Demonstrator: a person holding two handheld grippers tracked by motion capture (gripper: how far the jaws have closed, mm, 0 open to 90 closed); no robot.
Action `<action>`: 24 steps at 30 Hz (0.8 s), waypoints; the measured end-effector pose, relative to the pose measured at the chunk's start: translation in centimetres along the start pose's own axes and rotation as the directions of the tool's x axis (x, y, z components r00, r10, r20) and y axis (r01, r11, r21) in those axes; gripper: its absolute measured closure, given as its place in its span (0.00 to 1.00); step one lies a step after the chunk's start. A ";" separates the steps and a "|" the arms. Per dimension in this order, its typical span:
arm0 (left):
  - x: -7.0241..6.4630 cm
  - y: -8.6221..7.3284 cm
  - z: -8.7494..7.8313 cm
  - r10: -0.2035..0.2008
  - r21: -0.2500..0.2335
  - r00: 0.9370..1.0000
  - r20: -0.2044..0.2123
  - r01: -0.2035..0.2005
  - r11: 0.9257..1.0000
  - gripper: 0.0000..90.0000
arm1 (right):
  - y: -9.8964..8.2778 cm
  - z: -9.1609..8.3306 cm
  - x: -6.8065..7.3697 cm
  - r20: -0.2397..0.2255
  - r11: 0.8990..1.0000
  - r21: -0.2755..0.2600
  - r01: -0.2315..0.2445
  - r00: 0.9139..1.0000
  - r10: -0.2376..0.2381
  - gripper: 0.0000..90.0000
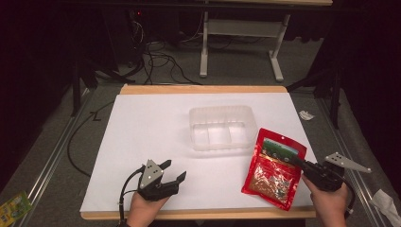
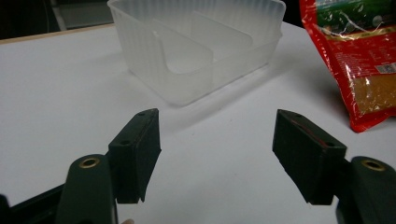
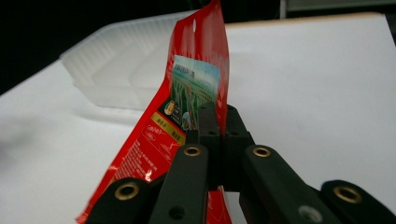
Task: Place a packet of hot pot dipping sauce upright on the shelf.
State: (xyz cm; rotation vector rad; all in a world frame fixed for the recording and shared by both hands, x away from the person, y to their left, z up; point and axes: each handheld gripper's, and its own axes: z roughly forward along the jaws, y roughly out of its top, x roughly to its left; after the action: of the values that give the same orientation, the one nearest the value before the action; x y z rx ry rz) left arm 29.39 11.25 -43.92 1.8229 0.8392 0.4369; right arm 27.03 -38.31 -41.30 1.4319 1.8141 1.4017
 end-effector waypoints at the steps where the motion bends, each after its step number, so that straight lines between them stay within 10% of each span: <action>1: 0.0 0.0 0.0 0.001 0.000 1.000 0.000 -0.001 1.000 0.36 | 0.2 -0.3 0.4 -0.010 1.000 -0.014 0.006 1.000 -0.007 1.00; 24: 0.4 -0.3 -0.6 -0.044 -0.047 0.999 0.027 0.045 0.998 0.33 | 4.5 0.9 8.3 -0.242 0.960 -0.192 0.203 0.938 -0.247 1.00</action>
State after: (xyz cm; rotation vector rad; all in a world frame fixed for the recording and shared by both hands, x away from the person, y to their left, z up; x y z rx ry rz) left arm 29.22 11.97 -43.99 1.7595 0.8436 0.4005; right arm 26.75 -30.70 -35.67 0.9562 1.8995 1.6379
